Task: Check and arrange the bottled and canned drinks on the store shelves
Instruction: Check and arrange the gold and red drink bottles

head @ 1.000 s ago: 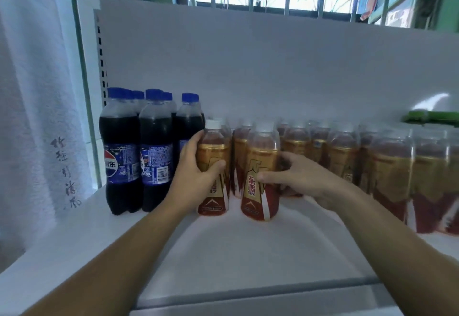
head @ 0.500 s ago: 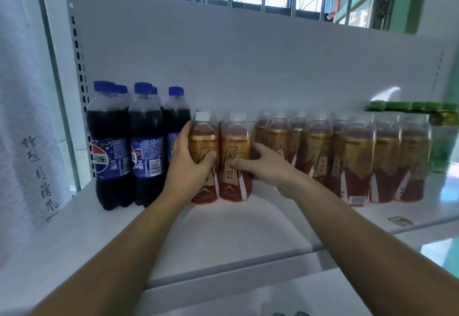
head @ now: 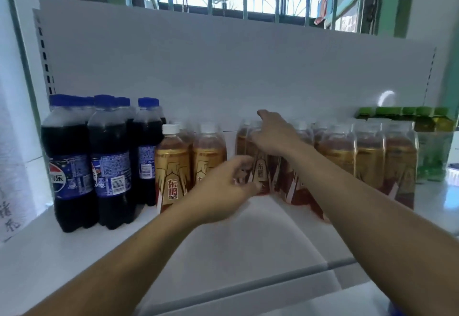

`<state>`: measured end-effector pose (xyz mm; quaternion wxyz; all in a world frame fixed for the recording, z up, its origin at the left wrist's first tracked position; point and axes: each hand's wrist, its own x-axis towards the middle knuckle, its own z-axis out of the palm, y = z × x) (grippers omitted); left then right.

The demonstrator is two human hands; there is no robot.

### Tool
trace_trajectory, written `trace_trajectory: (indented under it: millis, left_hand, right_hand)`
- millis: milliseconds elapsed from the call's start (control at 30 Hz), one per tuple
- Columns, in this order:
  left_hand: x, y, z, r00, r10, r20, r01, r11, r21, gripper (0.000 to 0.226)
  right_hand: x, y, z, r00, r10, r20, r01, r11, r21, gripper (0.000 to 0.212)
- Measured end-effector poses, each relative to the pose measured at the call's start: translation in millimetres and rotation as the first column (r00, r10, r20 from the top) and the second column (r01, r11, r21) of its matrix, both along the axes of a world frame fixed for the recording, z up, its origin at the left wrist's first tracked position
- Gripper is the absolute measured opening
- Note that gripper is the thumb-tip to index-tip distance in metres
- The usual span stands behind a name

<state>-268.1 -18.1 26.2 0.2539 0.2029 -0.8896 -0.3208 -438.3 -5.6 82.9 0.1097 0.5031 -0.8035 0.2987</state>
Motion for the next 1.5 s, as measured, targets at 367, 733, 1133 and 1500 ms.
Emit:
trace_trajectory:
  millis: [367, 733, 1133, 1500]
  left_hand:
    - [-70, -10, -13, 0.976, 0.116, -0.187, -0.029, 0.908, 0.417, 0.083]
    - [-82, -22, -47, 0.929, 0.126, -0.347, 0.01, 0.931, 0.365, 0.08]
    - [-64, -13, -44, 0.893, -0.041, -0.449, 0.289, 0.816, 0.501, 0.043]
    - [-68, -1, -37, 0.853, 0.19, -0.485, 0.166, 0.783, 0.599, 0.05]
  right_hand:
    - [-21, -11, -15, 0.99, 0.075, -0.122, -0.099, 0.974, -0.202, 0.042]
    - [-25, 10, -39, 0.918, 0.388, 0.08, -0.242, 0.709, -0.662, 0.022]
    - [-34, 15, -38, 0.293, 0.744, 0.601, -0.396, 0.667, -0.631, 0.074]
    - [-42, 15, -37, -0.072, 0.831, 0.552, -0.282, 0.514, -0.81, 0.045]
